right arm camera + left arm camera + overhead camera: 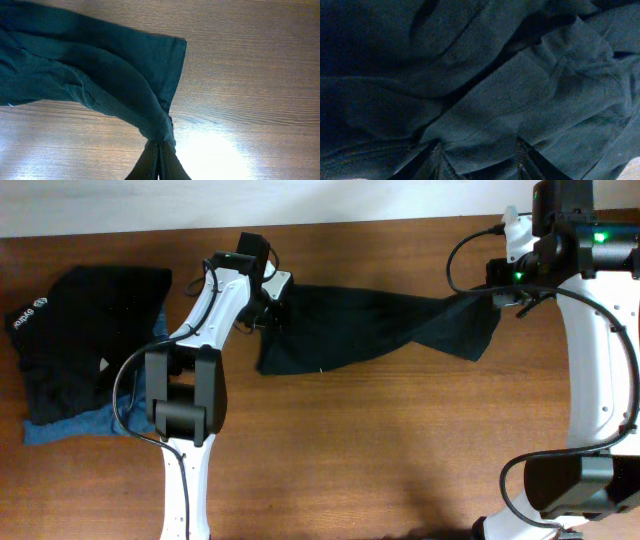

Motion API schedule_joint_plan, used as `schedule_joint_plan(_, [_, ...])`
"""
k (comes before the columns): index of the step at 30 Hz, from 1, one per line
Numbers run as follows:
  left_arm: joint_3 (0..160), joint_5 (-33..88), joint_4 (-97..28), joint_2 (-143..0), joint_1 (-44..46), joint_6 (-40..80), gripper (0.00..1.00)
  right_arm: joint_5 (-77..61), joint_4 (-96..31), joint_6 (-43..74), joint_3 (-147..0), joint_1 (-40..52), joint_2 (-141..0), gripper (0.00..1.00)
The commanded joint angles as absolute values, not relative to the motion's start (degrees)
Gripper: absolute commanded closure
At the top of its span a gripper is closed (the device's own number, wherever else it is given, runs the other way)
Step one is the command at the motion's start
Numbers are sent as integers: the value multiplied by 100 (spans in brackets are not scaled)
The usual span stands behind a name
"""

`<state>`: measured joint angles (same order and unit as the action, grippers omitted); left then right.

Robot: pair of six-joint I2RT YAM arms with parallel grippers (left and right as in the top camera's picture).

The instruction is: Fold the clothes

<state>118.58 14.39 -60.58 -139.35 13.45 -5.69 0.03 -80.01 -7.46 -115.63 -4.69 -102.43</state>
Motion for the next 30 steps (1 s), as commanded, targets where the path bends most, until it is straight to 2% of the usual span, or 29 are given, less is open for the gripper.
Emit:
schedule_joint_plan(1, [11828,1525,-6136,-13990,1337,-515,53,69,-8005,-703,-11668,-495,-10097,96])
schedule_joint_plan(9, [11828,1398,-6493,-13990,1334,-307,48,69,-8005,-701,-11668,-495,-10097,96])
schedule_joint_plan(20, [11828,1334,-5996,-13990,1413,-250,47,69,-8034,-701,-11668,-495,-10097,96])
schedule_joint_plan(22, [11828,1334,-5933,-13992,1428,-250,54,67,-8038,-701,-11668,-495,-10097,96])
schedule_joint_plan(26, [11828,1334,-5935,-13992,1433,-252,61,69,-8040,-701,-11668,-495,-10097,96])
schedule_joint_plan(30, [11828,1334,-5935,-13992,1433,-250,83,69,-8040,-701,-11668,-495,-10097,96])
